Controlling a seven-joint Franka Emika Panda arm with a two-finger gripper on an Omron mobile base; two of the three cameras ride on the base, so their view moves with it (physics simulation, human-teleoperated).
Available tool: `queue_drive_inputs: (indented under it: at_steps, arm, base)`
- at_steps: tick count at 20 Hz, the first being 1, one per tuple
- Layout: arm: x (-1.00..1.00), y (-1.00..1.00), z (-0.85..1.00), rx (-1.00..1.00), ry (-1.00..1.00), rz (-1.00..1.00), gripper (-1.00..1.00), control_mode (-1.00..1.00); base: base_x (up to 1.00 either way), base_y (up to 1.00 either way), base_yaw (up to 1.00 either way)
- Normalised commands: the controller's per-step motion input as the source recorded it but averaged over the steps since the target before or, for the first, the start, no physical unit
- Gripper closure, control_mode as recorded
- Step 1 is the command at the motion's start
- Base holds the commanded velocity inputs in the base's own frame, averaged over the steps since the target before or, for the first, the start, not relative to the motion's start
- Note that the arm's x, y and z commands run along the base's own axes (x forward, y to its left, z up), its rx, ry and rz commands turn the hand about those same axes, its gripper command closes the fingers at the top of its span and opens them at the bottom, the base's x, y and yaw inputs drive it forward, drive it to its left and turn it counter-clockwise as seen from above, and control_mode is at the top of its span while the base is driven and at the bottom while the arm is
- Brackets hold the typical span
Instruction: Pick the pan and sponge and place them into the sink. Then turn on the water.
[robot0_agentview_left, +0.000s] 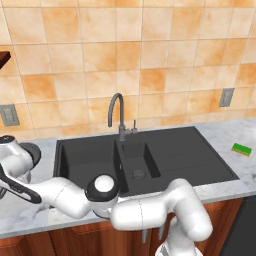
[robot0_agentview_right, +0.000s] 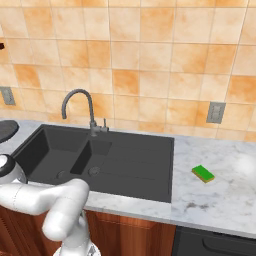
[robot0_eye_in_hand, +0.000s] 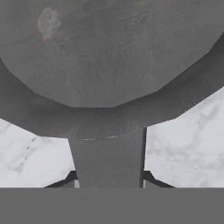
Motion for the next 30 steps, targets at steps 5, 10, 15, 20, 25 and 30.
queue_drive_inputs:
  at_steps: [5,10,15,20,25,30]
  arm:
    - [-0.13,-0.26,0.10,-0.17,-0.01,-0.03,1.00,-1.00]
    - [-0.15,-0.47,0.17,-0.03,0.00,-0.04,1.00,-1.00]
    - [-0.16,-0.62,0.16,0.00,0.00,-0.04,1.00,-1.00]
    - [-0.21,-0.68,0.07,0.00,0.00,-0.01,1.00,-1.00]
    - [-0.26,-0.64,0.01,0.00,0.00,0.00,1.00,-1.00]
    - [-0.18,-0.63,0.00,0.01,0.00,0.00,1.00,-1.00]
  base:
    - [0.00,0.00,0.00]
    - [0.00,0.00,0.00]
    - [0.00,0.00,0.00]
    - [0.00,0.00,0.00]
    - [0.00,0.00,0.00]
    - [0.00,0.00,0.00]
